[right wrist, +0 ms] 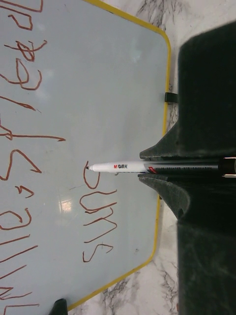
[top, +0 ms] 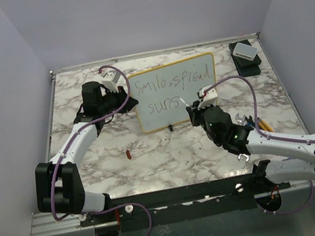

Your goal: Write a sentence on the whiteboard

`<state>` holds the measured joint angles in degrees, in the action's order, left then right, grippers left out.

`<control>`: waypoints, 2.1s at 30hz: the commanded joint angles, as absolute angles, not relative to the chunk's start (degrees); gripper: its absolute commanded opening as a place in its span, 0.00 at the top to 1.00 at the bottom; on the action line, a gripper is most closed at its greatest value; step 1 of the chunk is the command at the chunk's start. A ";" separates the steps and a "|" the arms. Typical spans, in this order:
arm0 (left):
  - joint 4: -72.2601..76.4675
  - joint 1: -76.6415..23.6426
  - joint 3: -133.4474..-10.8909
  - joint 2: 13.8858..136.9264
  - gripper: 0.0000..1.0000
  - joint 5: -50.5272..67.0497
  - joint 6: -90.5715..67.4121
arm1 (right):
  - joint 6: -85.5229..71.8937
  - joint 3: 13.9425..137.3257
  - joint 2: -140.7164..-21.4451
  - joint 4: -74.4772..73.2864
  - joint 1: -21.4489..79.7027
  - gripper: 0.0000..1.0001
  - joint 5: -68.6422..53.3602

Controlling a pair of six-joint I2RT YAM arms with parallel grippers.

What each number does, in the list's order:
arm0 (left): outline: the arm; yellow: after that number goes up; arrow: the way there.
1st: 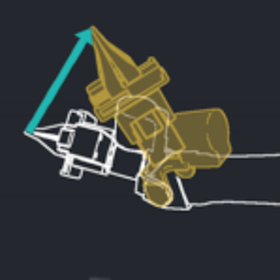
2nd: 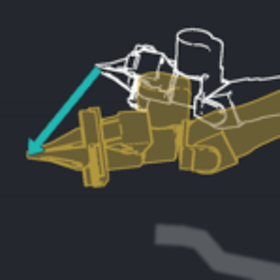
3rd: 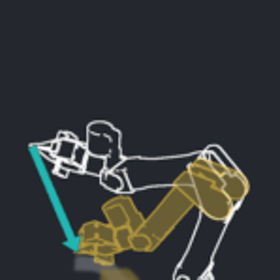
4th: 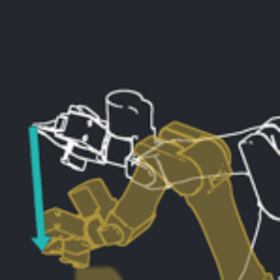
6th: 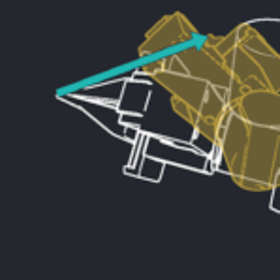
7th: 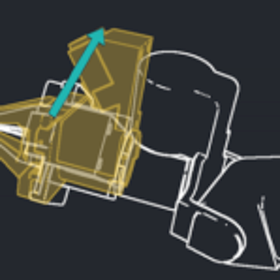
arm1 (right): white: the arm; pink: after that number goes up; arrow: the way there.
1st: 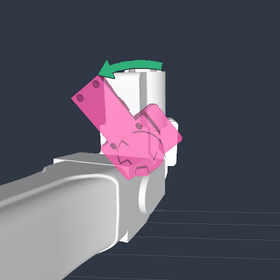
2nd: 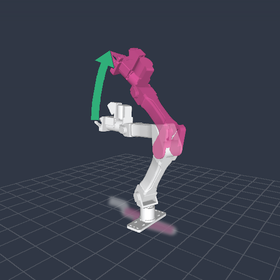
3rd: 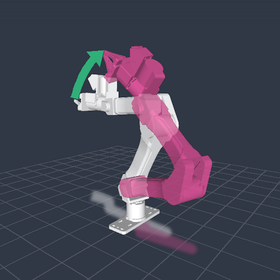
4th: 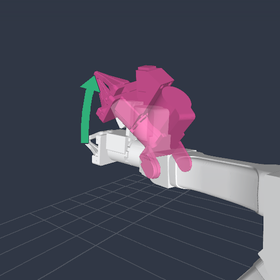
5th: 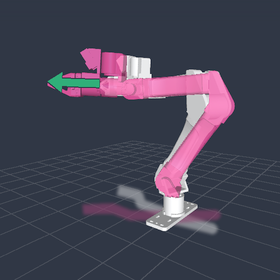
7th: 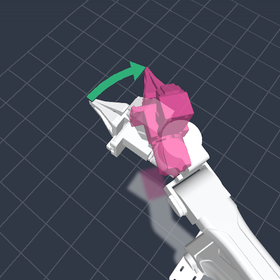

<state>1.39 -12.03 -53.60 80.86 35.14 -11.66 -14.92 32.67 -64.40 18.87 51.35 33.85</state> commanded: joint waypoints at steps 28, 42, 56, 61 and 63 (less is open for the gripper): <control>0.14 -12.49 -53.61 80.40 0.91 34.19 -11.60 | -15.83 31.55 -66.56 17.85 48.69 0.99 34.74; 0.09 -12.65 -53.61 80.59 0.91 34.28 -11.59 | -19.61 29.81 -66.90 16.33 48.69 0.99 33.53; 0.09 -12.60 -53.61 80.51 0.91 34.19 -11.54 | -11.25 34.53 -66.03 19.67 48.69 0.99 37.38; 0.09 -12.58 -53.61 80.39 0.91 34.10 -11.52 | -11.13 34.34 -66.17 18.96 48.63 0.99 39.85; 0.09 -12.58 -53.61 80.39 0.91 34.10 -11.54 | -11.67 33.94 -66.18 18.39 48.60 0.99 40.29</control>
